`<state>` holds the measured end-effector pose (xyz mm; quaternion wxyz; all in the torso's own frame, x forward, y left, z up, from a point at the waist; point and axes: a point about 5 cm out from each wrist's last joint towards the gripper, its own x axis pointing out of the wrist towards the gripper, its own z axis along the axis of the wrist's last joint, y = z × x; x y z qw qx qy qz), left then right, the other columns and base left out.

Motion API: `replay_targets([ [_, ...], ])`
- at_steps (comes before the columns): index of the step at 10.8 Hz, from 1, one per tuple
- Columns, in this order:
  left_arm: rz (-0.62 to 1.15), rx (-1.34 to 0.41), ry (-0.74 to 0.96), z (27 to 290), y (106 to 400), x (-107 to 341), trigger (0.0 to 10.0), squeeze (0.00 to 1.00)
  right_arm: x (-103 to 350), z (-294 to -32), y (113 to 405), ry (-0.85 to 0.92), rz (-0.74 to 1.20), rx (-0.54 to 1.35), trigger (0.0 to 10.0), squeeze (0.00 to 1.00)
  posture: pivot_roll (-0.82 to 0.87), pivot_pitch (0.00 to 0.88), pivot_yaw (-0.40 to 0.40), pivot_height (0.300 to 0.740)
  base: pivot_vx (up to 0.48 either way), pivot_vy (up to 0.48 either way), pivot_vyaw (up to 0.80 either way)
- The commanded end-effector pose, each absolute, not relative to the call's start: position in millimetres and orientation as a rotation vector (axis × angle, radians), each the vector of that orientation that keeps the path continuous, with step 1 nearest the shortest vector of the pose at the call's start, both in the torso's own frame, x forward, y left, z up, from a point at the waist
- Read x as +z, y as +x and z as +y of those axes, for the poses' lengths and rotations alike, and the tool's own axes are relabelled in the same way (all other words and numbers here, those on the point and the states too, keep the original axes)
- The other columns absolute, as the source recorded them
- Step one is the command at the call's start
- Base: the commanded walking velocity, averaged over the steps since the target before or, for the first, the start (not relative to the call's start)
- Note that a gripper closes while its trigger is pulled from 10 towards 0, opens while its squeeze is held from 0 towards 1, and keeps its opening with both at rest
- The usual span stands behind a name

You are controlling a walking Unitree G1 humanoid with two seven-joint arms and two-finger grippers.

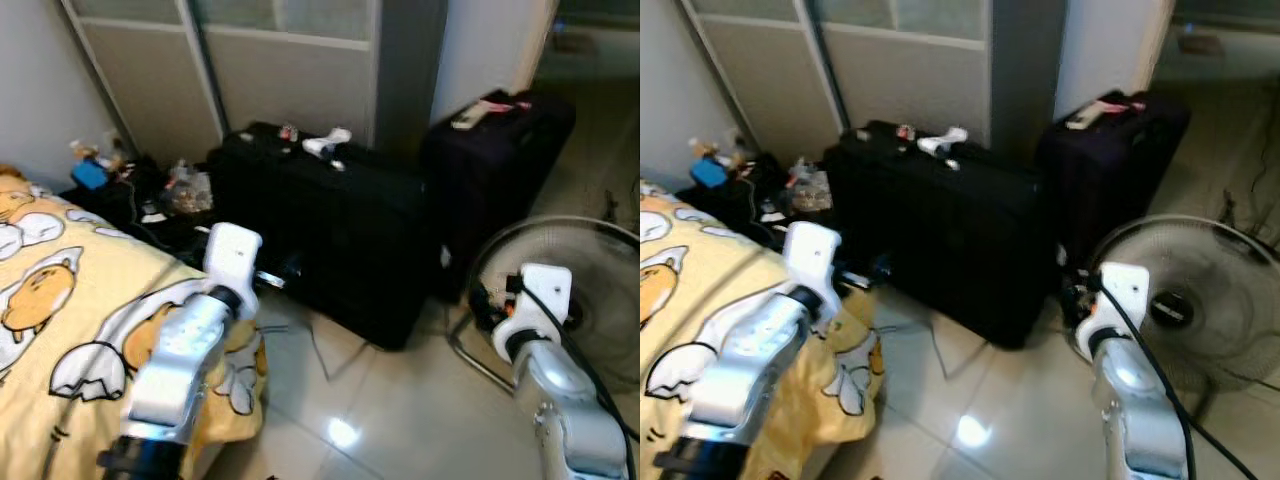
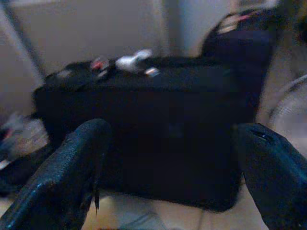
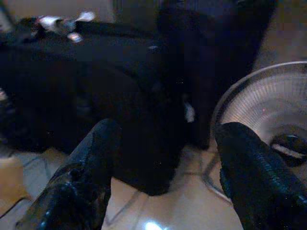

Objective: Clean up the room

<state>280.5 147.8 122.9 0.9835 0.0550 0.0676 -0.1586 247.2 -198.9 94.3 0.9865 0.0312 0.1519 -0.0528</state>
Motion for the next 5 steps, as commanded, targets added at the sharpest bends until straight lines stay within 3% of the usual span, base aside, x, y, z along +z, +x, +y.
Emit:
replay_targets([
  [1,0.168,-0.271,0.12,159.1,275.7,117.8,10.0,0.0,96.7,-193.5,248.1,0.059,0.296,-0.077,10.0,0.0,-0.06,0.0,0.073,0.74,0.0,0.0,0.0],
  [5,0.183,-0.28,0.176,166.0,257.5,113.9,10.0,0.0,93.1,-188.4,247.1,0.052,0.307,-0.033,10.0,0.0,-0.02,0.0,0.049,0.74,0.0,0.0,0.0],
])
